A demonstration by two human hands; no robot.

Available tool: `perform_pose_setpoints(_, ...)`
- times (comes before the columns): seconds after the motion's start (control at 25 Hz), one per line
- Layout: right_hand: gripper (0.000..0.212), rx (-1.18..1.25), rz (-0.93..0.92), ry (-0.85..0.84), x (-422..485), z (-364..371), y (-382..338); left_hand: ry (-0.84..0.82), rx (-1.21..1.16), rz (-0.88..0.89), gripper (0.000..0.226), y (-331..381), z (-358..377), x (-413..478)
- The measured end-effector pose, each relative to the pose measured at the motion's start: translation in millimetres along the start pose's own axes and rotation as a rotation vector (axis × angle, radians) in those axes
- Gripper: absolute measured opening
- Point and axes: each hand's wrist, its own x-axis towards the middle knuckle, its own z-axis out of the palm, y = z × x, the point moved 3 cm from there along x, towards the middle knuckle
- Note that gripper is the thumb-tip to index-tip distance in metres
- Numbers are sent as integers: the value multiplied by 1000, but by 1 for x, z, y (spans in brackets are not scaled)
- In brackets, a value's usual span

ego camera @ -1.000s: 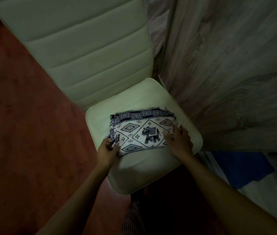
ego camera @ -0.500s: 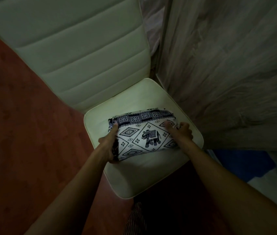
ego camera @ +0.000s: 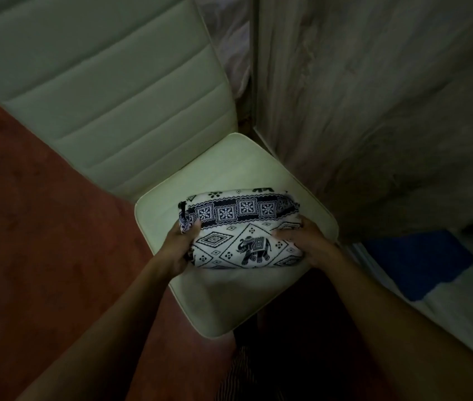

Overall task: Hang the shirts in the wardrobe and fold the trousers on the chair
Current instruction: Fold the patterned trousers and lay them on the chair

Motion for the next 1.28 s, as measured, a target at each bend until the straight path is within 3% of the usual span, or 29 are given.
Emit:
perform_pose_setpoints(0.12,52,145,10,-98,-27,-32,30,-170,10,79,36,-10,24,-25)
perform_pose_setpoints(0.28,49,212,23,-86,-82,-103,74,-290,153,26,35,-46,83,-57)
perform_pose_setpoints(0.52,42,374,1,147,-150,-248,149,-443,323,71,34,-116,222,-89)
perform_pose_setpoints(0.72,35,535,-124,355,-166,-332,195,-503,539,254,22,-158,334,-81)
perform_pose_setpoints(0.96,39,688,-265,533,-106,-403,250,-488,799,564,29,-206,442,-2)
perform_pose_setpoints(1.12,74,763,-330,651,-16,-438,267,-423,878,675,31,-221,507,73)
perform_pose_setpoints(1.28,51,779,-491,774,56,-469,268,-366,954,955,31,-237,551,148)
